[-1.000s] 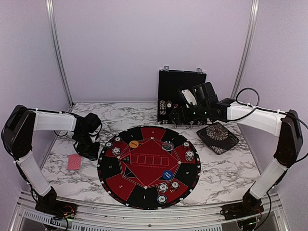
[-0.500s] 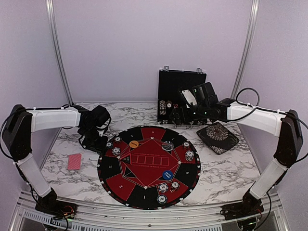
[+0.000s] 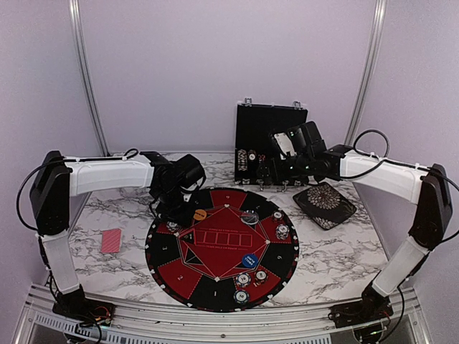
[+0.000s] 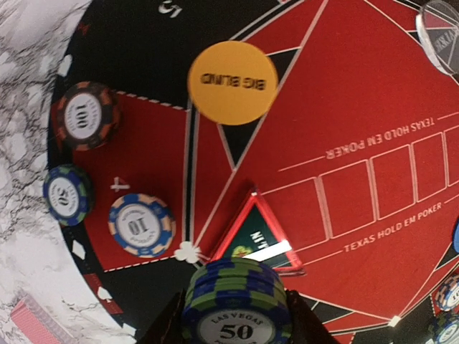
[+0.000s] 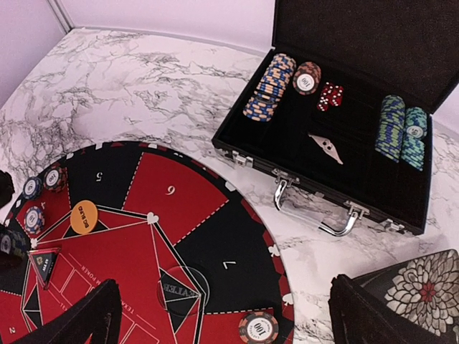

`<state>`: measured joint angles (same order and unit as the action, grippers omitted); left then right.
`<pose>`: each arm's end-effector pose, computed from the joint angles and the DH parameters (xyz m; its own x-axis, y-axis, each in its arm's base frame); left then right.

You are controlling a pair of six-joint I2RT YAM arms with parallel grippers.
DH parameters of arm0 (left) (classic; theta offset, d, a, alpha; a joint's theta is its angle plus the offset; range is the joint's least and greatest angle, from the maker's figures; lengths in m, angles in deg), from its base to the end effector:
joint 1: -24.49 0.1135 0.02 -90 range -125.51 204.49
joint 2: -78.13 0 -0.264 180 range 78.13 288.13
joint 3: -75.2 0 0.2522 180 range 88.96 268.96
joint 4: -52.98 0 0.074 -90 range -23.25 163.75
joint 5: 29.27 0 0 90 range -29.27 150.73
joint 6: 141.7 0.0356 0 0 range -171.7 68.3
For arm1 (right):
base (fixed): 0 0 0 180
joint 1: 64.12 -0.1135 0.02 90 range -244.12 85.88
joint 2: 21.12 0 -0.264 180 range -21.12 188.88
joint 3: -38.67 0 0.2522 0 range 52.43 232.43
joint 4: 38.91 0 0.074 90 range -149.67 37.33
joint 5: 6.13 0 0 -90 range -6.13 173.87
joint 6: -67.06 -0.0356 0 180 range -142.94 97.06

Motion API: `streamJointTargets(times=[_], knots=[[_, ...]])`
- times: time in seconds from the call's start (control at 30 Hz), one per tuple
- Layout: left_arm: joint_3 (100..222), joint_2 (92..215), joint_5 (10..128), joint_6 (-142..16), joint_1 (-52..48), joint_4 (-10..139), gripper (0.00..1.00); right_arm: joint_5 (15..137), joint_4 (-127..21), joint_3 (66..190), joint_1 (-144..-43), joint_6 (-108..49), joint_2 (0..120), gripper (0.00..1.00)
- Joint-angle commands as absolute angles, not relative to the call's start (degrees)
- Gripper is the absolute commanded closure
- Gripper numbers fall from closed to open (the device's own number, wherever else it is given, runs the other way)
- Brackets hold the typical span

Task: Distribute texas hold em gaming equipment
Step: Place the poker chips pile on the poker table mat.

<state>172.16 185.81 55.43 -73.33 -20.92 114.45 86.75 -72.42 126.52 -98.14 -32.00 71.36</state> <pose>0.2701 -0.2693 0.2139 -0.8754 0.3652 -0.3167 0.3944 0.9184 -0.0310 0.3068 0.2049 0.2892 -0.5883 -0.2074 -0.7816 -0.4389 0.8937 0.0932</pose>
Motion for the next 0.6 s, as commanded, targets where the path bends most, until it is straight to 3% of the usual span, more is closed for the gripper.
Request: streamJointTargets(times=[0.0, 0.57], knots=[[179.1, 190.9, 56.2, -73.9, -24.3, 117.4, 0.64, 89.5, -72.7, 125.1, -96.6, -34.3, 66.1, 0.02], [200.9, 211.3, 56.6, -74.1, -33.1, 121.0, 0.63, 90.7, -73.4, 115.5, -94.6, -36.4, 56.8, 0.01]])
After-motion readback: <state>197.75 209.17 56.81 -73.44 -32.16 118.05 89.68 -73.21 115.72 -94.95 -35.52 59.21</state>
